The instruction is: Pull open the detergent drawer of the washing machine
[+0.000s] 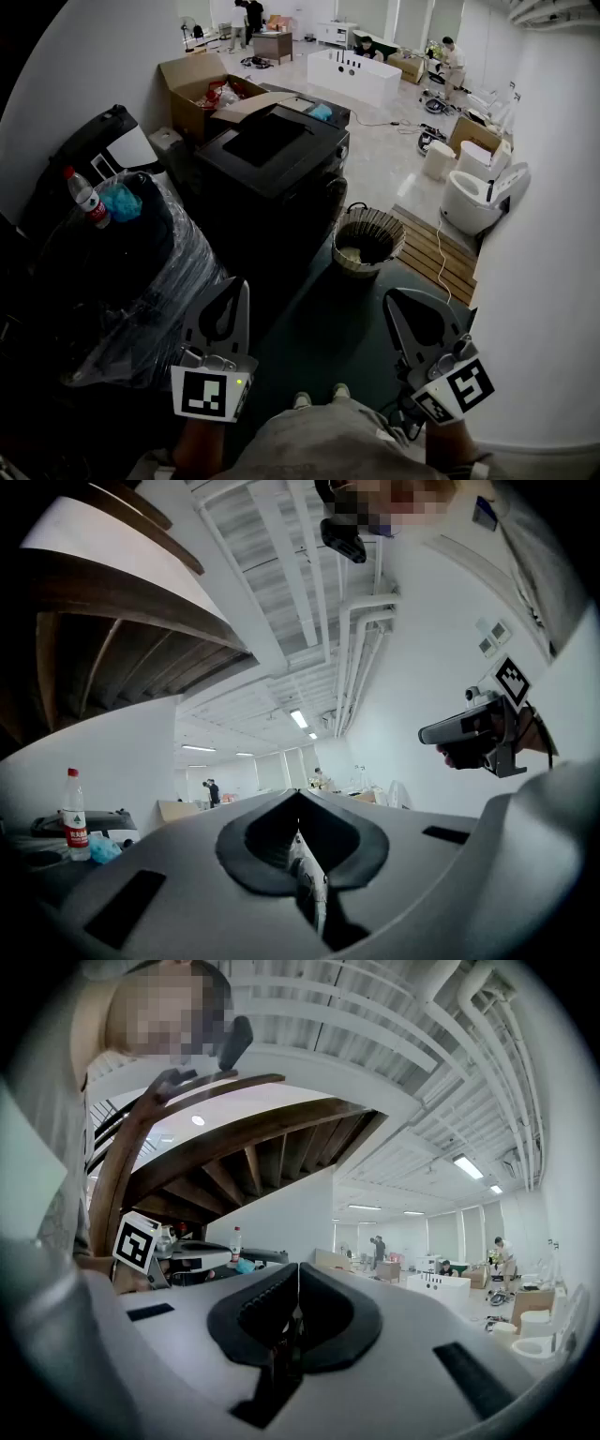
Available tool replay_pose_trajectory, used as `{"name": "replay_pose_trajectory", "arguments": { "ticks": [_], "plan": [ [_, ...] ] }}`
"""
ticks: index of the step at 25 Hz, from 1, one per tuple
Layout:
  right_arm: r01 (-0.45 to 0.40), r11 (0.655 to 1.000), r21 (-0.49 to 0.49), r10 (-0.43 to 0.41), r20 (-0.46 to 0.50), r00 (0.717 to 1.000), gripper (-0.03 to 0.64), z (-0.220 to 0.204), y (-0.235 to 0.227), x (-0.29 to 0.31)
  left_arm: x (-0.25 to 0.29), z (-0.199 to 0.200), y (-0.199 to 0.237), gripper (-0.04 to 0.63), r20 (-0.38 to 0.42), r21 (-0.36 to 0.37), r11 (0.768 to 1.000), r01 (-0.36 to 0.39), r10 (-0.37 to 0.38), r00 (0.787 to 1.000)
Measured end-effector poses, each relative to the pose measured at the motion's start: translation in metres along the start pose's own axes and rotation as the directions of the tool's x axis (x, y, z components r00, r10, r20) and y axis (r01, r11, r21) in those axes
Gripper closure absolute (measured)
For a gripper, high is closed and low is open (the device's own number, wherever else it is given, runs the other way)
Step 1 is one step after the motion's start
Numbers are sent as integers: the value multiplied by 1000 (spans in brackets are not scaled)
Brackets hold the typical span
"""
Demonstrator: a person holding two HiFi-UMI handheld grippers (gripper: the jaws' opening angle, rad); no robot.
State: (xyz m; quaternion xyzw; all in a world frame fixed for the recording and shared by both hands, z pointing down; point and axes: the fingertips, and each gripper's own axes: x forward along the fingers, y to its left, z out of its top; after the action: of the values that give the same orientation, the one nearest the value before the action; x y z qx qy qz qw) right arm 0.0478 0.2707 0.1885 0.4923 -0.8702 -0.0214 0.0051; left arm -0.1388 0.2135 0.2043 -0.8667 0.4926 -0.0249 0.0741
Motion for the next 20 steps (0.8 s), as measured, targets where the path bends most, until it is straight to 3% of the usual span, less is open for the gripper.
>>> {"name": "replay_pose_trajectory", "arguments": {
  "ticks": [14, 18, 19, 20],
  "plan": [
    [-1, 999, 32, 1, -19, 1000, 584, -8, 6, 8, -2, -4, 9, 578, 0, -6, 1000, 1, -1, 1000],
    [42, 996, 72, -42, 9, 999, 583, -7, 4, 7, -3, -8, 13, 578, -3, -7, 1000, 3, -3, 1000],
    [51, 995, 81, -53, 16, 998, 501, -7, 3, 8, -2, -9, 15, 579, -4, -6, 1000, 5, -5, 1000],
    [57, 995, 84, -59, 19, 998, 344, -6, 2, 8, -1, -9, 15, 578, -3, -6, 1000, 7, -7, 1000]
  ]
}}
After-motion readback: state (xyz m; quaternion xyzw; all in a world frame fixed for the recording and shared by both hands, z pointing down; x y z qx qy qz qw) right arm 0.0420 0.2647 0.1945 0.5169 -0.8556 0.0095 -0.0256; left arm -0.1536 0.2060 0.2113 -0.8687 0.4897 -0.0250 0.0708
